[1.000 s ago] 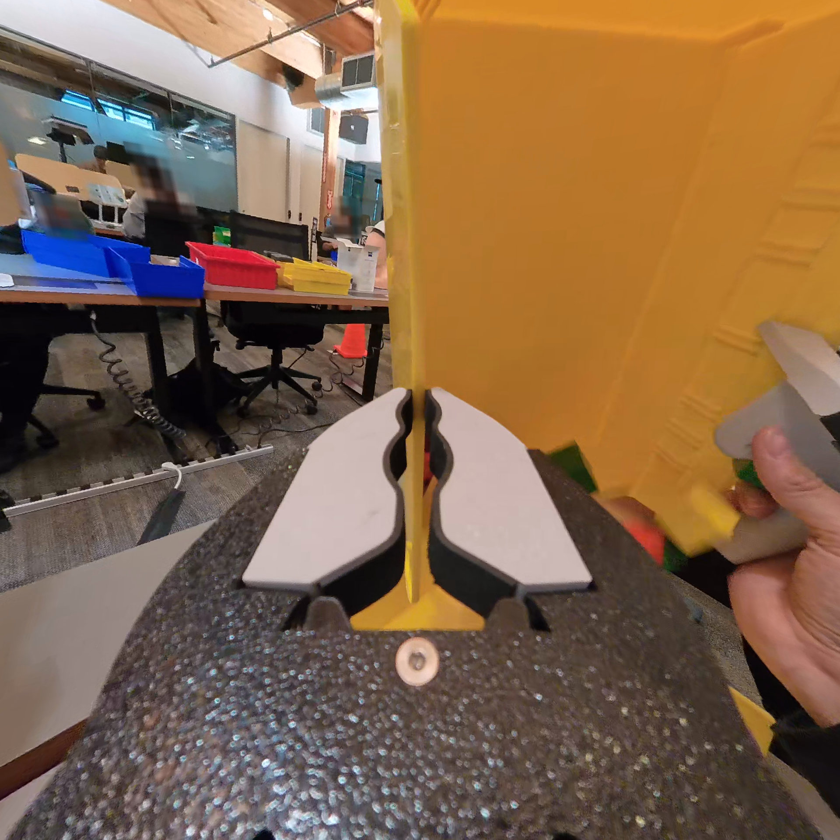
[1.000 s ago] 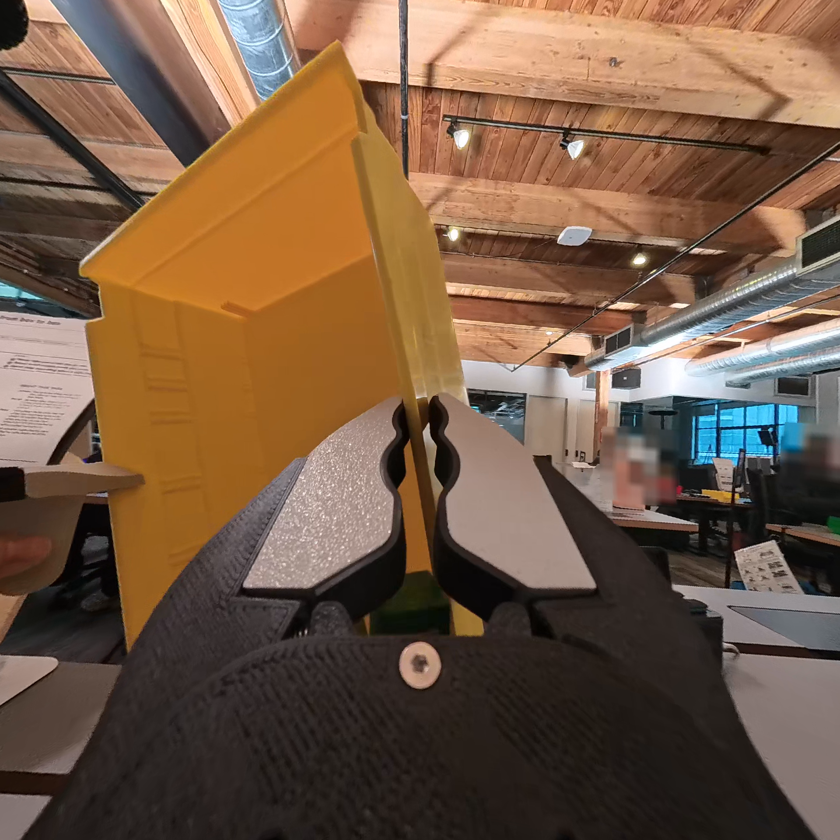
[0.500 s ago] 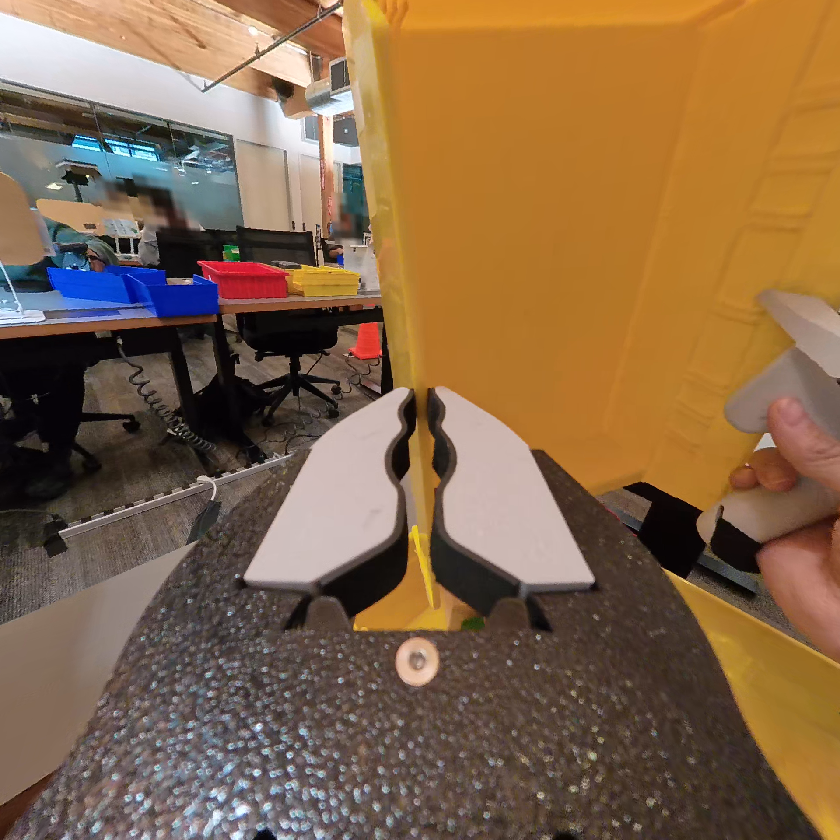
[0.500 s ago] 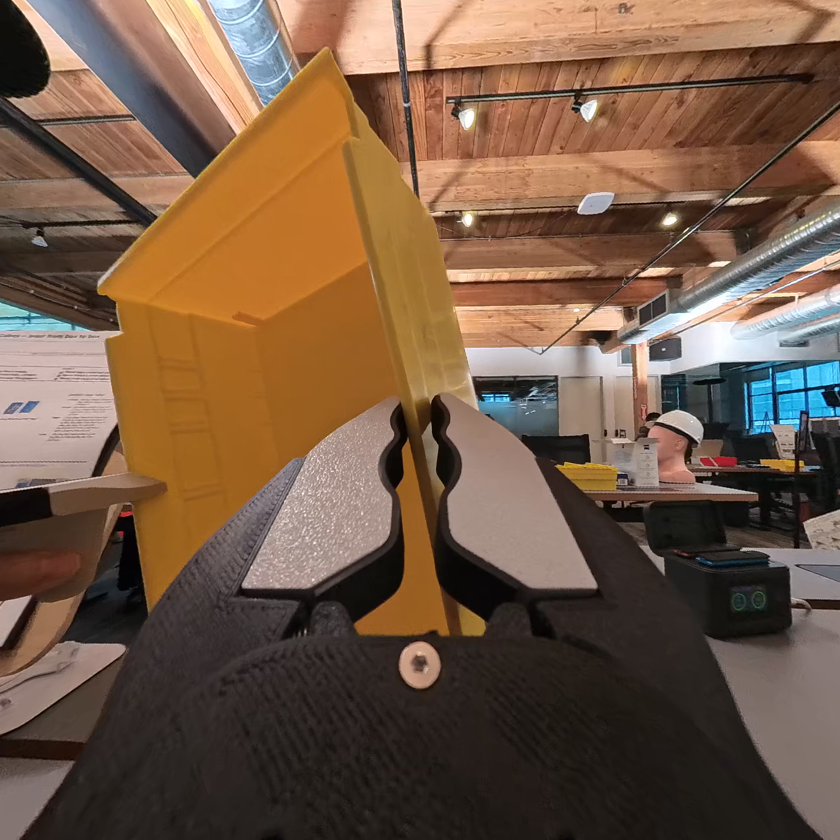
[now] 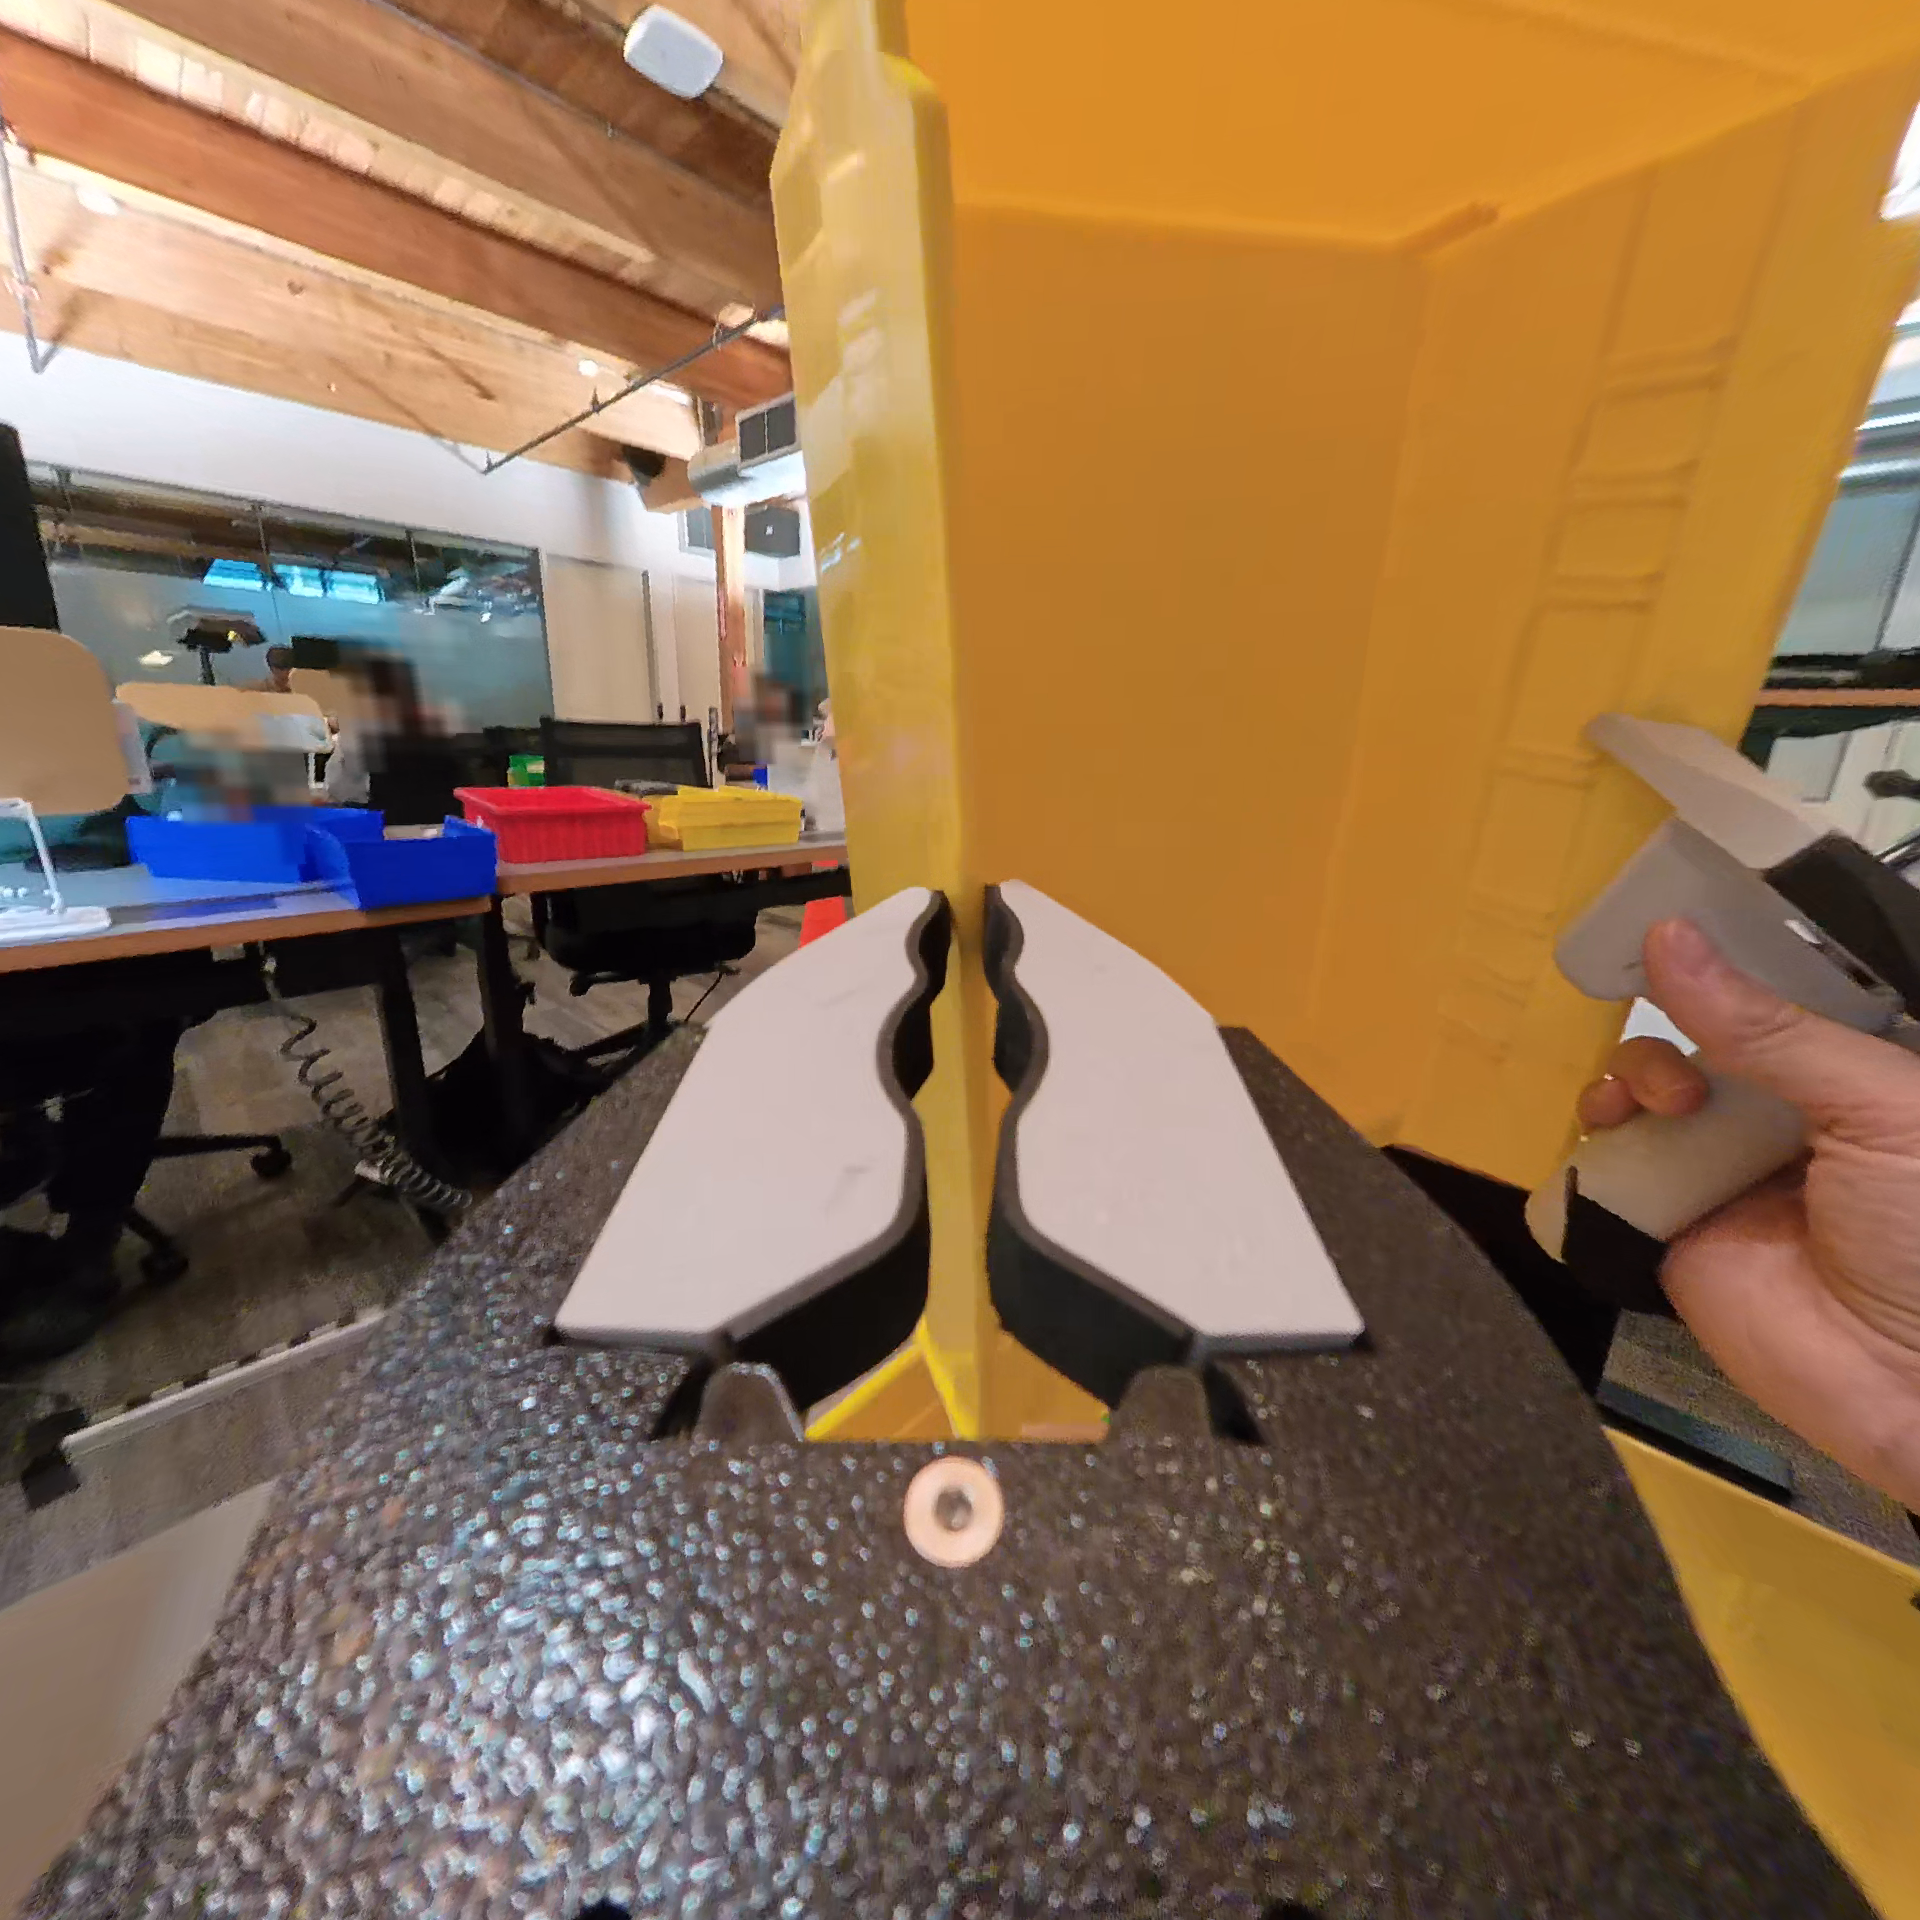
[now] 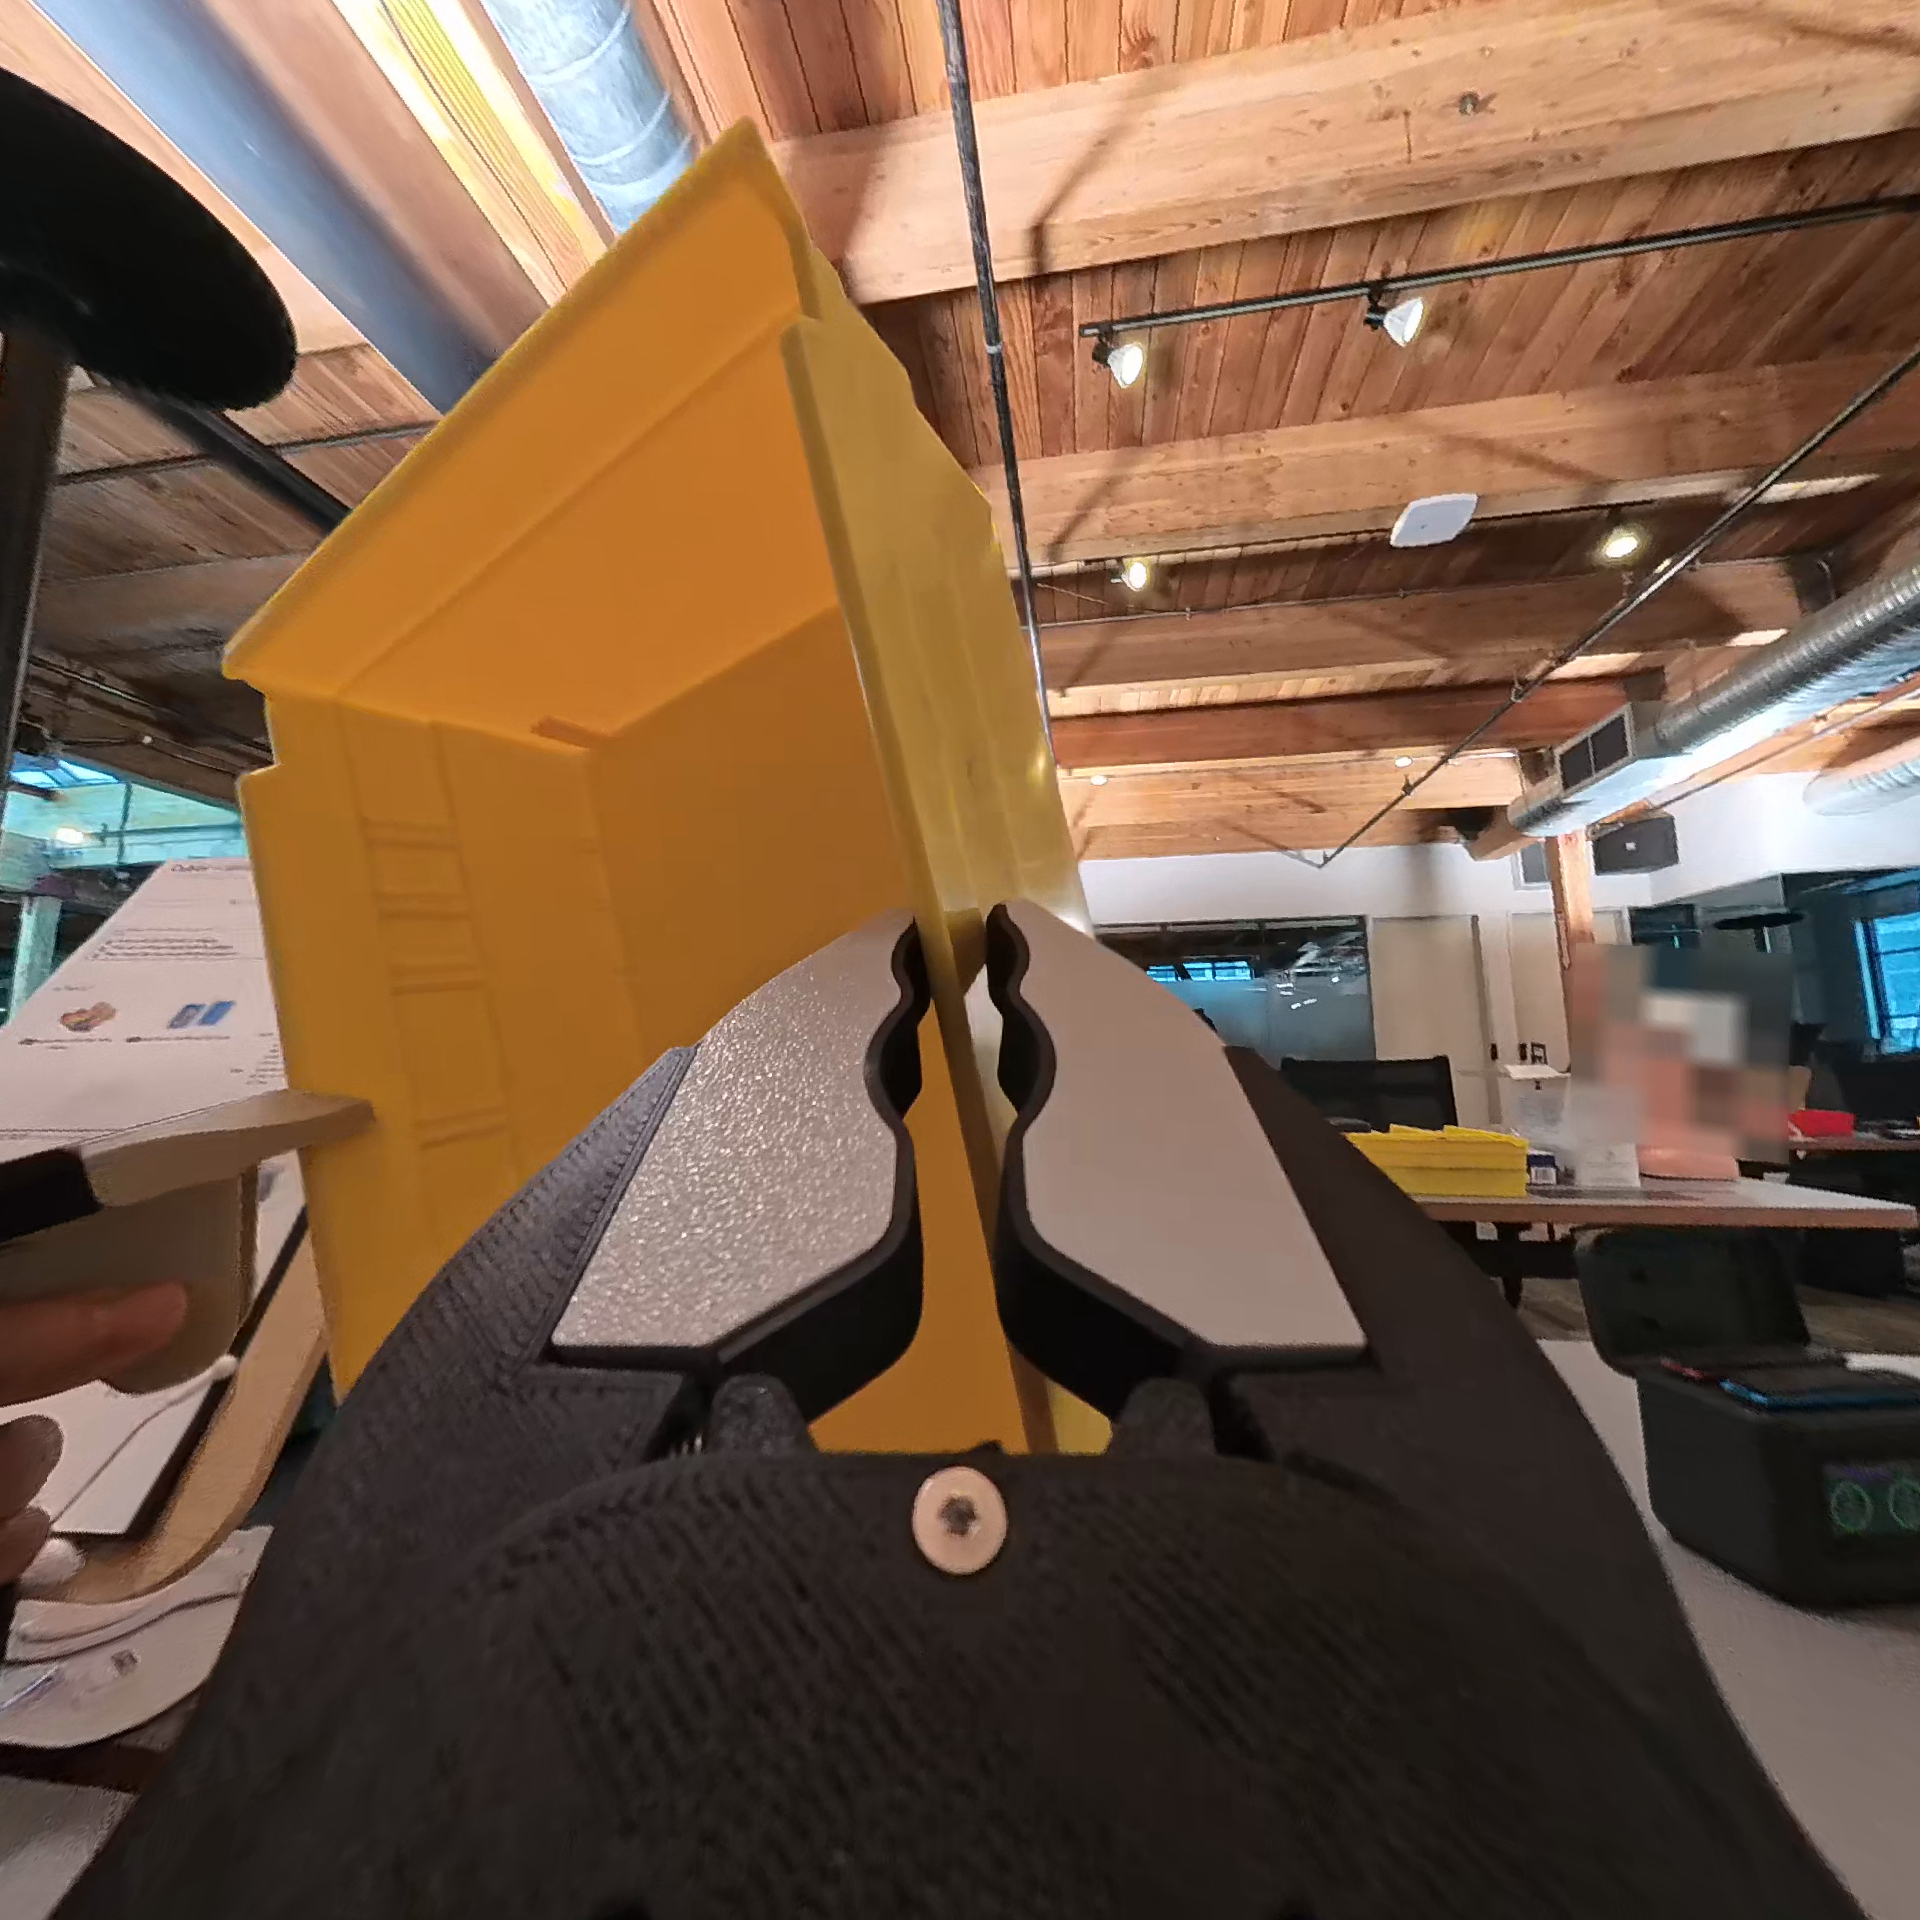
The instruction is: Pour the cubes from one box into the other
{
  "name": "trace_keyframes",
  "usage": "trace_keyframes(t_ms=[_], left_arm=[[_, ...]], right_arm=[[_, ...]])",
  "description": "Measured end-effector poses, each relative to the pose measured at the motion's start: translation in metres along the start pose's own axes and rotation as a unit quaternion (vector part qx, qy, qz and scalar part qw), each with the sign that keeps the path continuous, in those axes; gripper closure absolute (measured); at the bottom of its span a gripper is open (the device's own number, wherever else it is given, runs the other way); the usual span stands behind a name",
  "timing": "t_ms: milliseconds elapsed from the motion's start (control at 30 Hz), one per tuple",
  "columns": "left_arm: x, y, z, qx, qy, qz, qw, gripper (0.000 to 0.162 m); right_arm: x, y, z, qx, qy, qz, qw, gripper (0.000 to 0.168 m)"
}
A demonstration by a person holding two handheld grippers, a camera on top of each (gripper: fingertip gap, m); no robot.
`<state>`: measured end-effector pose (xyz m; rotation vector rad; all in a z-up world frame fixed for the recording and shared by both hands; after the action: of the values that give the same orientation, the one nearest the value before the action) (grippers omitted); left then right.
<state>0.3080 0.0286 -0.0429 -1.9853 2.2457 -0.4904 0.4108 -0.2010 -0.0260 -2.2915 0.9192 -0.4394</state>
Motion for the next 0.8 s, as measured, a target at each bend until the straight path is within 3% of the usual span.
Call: trace_keyframes(t_ms=[200, 400, 533, 700, 800], left_arm=[[0.005, 0.003, -0.002, 0.033, -0.002, 0.017, 0.999, 0.156], [0.004, 0.003, 0.001, 0.013, -0.001, 0.02, 1.0, 0.155], [0.004, 0.008, -0.006, -0.009, -0.011, 0.022, 1.0, 0.155], [-0.003, 0.028, -0.038, -0.031, -0.039, -0.008, 0.999, 0.156], [-0.008, 0.046, -0.057, -0.072, -0.072, -0.028, 0.994, 0.157]], right_arm=[[0.003, -0.007, -0.01, 0.022, 0.015, -0.018, 0.999, 0.158], [0.004, -0.003, -0.006, 0.002, 0.008, -0.01, 1.0, 0.158], [0.001, -0.007, -0.011, -0.082, 0.01, 0.002, 0.997, 0.159], [-0.03, -0.001, -0.037, -0.193, 0.104, -0.02, 0.976, 0.16], [-0.053, 0.002, -0.045, -0.26, 0.091, -0.02, 0.961, 0.16]])
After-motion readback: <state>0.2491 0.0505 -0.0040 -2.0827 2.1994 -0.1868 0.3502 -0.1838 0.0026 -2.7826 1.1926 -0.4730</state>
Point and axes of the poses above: each gripper's, where its closed fingertips meet, y back along the fingers, z out of its underside, x = y × z across the jaws, the point moved 9 cm from there along y, back along the fingers, and after that the axes turned 6 degrees about y, right-handed, at the moved point
